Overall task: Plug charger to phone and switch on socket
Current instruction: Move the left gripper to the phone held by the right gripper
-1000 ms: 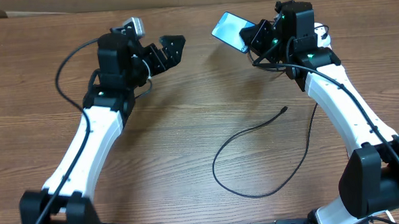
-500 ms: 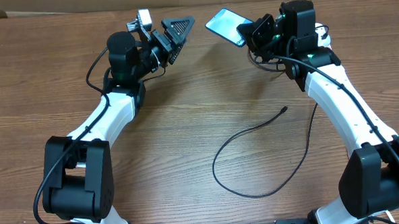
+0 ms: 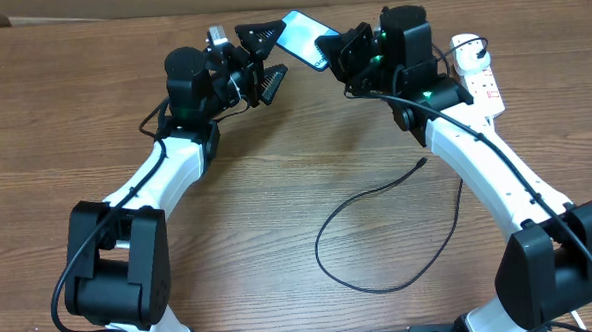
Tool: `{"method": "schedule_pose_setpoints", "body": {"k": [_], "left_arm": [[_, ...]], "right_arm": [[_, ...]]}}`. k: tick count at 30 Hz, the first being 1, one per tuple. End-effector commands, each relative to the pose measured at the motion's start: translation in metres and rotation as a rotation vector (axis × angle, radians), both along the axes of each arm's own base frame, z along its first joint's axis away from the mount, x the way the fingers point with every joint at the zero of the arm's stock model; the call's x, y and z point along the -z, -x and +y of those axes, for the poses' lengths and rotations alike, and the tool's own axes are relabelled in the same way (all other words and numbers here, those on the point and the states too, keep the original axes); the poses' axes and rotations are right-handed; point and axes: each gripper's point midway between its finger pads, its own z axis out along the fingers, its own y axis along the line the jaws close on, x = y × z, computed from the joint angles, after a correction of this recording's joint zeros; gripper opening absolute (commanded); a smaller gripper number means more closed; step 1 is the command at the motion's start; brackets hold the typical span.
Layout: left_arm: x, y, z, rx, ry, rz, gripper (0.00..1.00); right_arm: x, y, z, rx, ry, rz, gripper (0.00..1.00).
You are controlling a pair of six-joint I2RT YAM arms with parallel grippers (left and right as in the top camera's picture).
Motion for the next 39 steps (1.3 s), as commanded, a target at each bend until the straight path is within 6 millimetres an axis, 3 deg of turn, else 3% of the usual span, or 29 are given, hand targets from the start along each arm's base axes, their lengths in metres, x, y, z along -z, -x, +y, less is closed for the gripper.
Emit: {"method": "schedule_pose_setpoints", "body": {"k": [1, 8, 13, 28, 39], "left_arm": [[-0.004, -0.001, -0.002, -0.015, 0.069, 0.069, 0.9], [-0.004, 0.0, -0.003, -0.011, 0.107, 0.115, 0.75], [-0.004, 0.003, -0.006, 0.01, 0.127, 0.139, 0.74], [-0.005, 0.013, -0.013, 0.08, 0.136, 0.154, 0.5], [-0.005, 0.013, -0.013, 0.078, 0.143, 0.163, 0.39]], "right_arm": [[-0.029, -0.003, 0.0, 0.039, -0.048, -0.046, 0.04], [-0.03, 0.0, 0.006, 0.026, -0.051, -0.046, 0.04], [-0.031, 0.006, 0.015, -0.024, -0.067, -0.037, 0.04], [-0.027, 0.016, 0.023, -0.089, -0.078, -0.008, 0.04], [-0.027, 0.017, 0.024, -0.095, -0.081, -0.007, 0.04]]}}
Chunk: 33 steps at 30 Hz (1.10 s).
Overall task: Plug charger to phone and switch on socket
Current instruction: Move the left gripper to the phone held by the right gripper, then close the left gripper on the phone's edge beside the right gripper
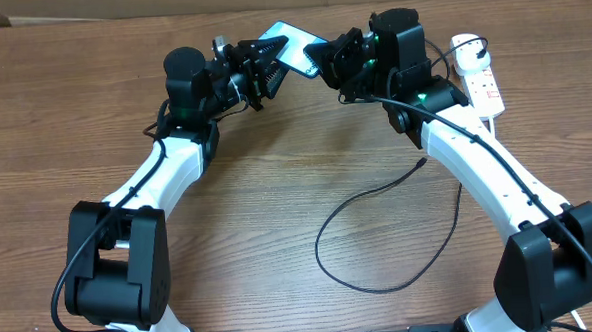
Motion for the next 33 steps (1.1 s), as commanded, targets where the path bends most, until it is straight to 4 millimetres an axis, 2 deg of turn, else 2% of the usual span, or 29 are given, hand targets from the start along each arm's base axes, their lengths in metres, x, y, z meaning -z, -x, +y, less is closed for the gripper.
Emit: {"method": "schedule_pose_setpoints", "body": {"k": [1, 8, 24, 33], "left_arm": [[-0.004, 0.0028, -0.0052, 0.023, 0.01, -0.005, 0.38], [-0.004, 0.0025, -0.0049, 0.02, 0.022, 0.013, 0.35], [-0.004, 0.0027, -0.0051, 0.022, 0.022, 0.012, 0.24], [-0.0039, 0.0029, -0.0052, 0.023, 0.022, 0.013, 0.25]], "right_arm": [[-0.0285, 0.0023, 0.0059, -0.02, -0.03, -0.061, 0.04], [-0.028, 0.0053, 0.0131, -0.022, -0.025, -0.062, 0.04], [-0.028, 0.0054, 0.0132, -0.023, -0.025, -0.062, 0.04], [-0.0278, 0.0043, 0.0121, -0.015, -0.022, -0.064, 0.04]]}}
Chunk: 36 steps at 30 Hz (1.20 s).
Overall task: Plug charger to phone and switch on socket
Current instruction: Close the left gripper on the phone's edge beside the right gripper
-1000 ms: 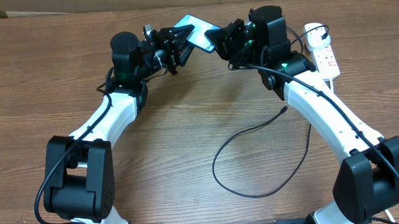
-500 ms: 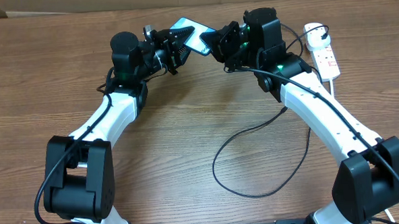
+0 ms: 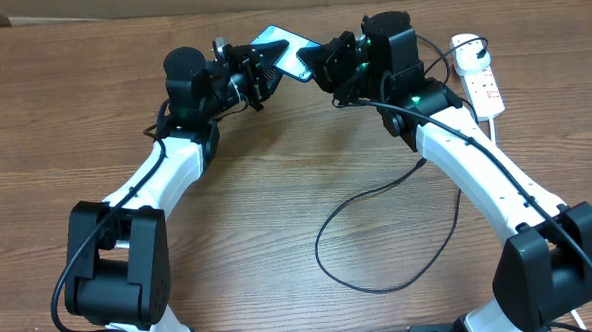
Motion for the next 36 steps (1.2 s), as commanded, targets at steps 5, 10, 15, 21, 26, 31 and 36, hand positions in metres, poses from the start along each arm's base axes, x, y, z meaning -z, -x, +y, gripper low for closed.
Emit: {"method": "schedule_pose_setpoints", "body": {"k": [5, 10, 15, 21, 26, 31, 36], "left_arm": [[-0.004, 0.004, -0.006, 0.032, 0.006, -0.011, 0.25], [-0.004, 0.004, -0.005, 0.033, 0.002, -0.018, 0.25], [-0.005, 0.005, 0.0, 0.052, -0.004, -0.032, 0.27], [-0.006, 0.005, 0.017, 0.071, 0.004, -0.031, 0.27], [-0.007, 0.008, 0.021, 0.095, 0.009, -0.034, 0.27], [-0.012, 0.008, 0.021, 0.1, 0.012, -0.065, 0.28], [-0.014, 0.009, 0.02, 0.109, 0.013, -0.075, 0.31]], "right_arm": [[-0.028, -0.004, -0.002, 0.019, -0.02, -0.064, 0.04], [-0.028, -0.006, -0.005, 0.026, -0.019, -0.064, 0.04], [-0.029, -0.005, -0.008, -0.002, -0.035, -0.059, 0.04], [-0.032, 0.002, -0.007, -0.07, -0.066, -0.051, 0.04], [-0.033, 0.005, -0.004, -0.092, -0.073, -0.051, 0.04], [-0.034, 0.007, -0.002, -0.105, -0.08, -0.05, 0.04], [-0.036, 0.008, 0.0, -0.122, -0.088, -0.054, 0.04]]}}
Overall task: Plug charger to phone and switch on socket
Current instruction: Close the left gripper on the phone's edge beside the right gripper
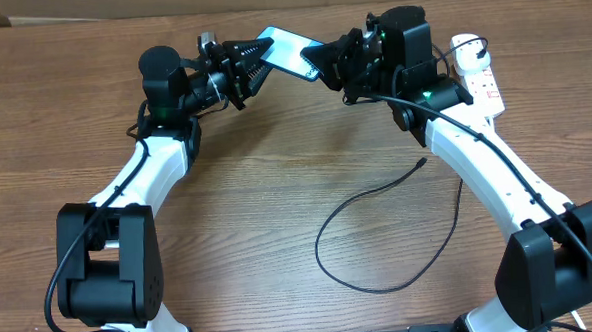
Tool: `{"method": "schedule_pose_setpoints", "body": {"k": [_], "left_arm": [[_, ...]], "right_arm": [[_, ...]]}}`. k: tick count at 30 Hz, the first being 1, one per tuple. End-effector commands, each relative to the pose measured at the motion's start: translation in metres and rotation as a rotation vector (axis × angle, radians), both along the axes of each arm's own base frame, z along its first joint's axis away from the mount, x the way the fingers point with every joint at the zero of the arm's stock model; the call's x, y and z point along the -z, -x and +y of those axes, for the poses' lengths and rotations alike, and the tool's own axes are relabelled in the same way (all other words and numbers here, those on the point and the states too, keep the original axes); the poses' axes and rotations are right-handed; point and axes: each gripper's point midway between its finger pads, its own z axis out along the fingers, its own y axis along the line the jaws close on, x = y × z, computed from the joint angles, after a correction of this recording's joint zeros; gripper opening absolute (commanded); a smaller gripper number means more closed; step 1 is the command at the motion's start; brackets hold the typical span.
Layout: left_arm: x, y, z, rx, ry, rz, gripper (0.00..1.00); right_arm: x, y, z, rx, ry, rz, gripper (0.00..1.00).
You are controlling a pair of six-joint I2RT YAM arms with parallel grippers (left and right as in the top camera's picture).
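Note:
The phone (pixel 286 50), its light-blue screen up, hangs above the far middle of the table between both grippers. My left gripper (pixel 249 60) is shut on the phone's left end. My right gripper (pixel 329 66) sits at the phone's right end, fingers on either side of it; whether they still press it is unclear. The black charger cable (pixel 377 194) lies loose on the table, its free plug tip (pixel 422 162) below my right arm. The white socket strip (pixel 480 76) lies at the far right, with the cable's plug (pixel 468 46) in it.
The cable makes a wide loop (pixel 366 283) in the table's middle right and runs under my right arm toward the strip. The wooden table (pixel 65 146) stretches bare on the left. A wall edge runs along the back.
My left arm has swung left while its gripper stays on the phone's left end. My right gripper has shifted a little right, so more of the phone shows between the two.
The right gripper first held the phone up with my left gripper open beside it. Then the left fingers were around the phone's left end, then shut on it. Now the left arm has drawn leftward and the right gripper sits further right.

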Motion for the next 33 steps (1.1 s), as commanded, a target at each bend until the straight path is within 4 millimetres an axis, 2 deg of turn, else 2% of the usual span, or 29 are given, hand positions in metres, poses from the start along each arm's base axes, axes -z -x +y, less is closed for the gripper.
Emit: {"method": "schedule_pose_setpoints", "body": {"k": [1, 14, 33], "left_arm": [[-0.004, 0.004, -0.004, 0.037, -0.007, -0.029, 0.31], [-0.004, 0.008, -0.006, 0.059, -0.005, -0.03, 0.31], [-0.005, 0.006, -0.005, 0.049, -0.001, -0.027, 0.28]], "right_arm": [[-0.028, 0.004, 0.004, -0.037, -0.031, -0.066, 0.04], [-0.032, 0.013, 0.011, -0.1, -0.056, -0.063, 0.04], [-0.031, 0.014, 0.013, -0.099, -0.052, -0.064, 0.04]]}}
